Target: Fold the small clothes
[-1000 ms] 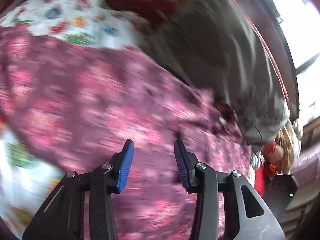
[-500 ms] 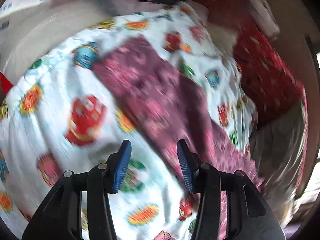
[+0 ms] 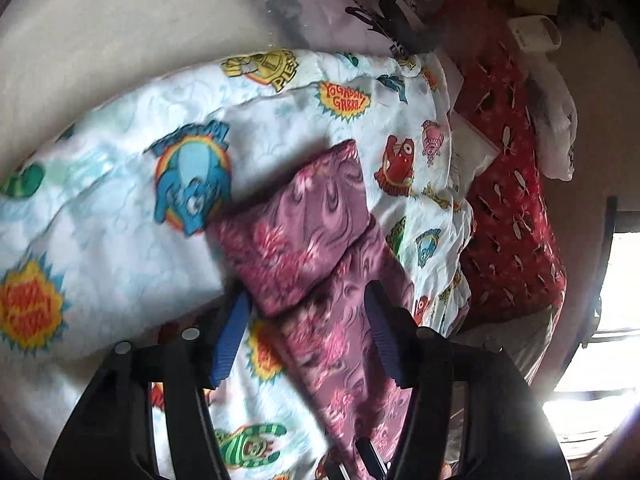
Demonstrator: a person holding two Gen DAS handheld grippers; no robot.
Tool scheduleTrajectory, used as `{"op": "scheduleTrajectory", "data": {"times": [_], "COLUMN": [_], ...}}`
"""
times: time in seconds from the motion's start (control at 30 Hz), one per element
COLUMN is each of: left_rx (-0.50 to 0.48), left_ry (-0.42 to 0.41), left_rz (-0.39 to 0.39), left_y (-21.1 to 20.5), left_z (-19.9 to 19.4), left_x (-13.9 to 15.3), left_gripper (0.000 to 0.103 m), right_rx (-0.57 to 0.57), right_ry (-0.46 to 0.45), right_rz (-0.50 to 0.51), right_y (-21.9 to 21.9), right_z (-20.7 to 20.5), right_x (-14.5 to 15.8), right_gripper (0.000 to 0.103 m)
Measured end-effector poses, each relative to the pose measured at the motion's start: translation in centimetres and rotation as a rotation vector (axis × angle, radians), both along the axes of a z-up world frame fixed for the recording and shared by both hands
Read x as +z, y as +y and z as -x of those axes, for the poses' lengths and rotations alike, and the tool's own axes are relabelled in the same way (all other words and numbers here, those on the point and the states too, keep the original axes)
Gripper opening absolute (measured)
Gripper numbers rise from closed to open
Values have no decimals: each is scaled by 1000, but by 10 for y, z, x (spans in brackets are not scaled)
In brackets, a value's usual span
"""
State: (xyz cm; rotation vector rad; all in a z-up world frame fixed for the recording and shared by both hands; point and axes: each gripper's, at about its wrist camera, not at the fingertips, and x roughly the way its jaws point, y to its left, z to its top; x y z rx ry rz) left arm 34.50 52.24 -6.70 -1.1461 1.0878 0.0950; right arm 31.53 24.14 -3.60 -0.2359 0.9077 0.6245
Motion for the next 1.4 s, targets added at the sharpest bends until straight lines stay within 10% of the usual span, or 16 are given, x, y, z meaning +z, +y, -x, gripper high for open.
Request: {"op": "scheduleTrajectory", "data": {"times": [0.2, 0.3, 0.73, 1.4], "left_rx": [6, 7, -75, -466], "left_ry": [-23, -51, -226, -381], "left_rz": [-11, -48, -118, -131], "left_y": [0, 0, -53, -282], "left_z": [-9, -9, 2, 12], "left_x": [-1, 1, 71, 131], "left_gripper": [55, 8, 7, 7], "right_rx": [0, -14, -149, -441], "right_ry": [-25, -44, -10, 97], "right_rz": [76, 72, -225, -587], "right_y": [18, 19, -44, -210], "right_z": [-16, -16, 13, 59], "right_x": [-16, -14, 18, 24], "right_gripper": [40, 11, 5, 5]}}
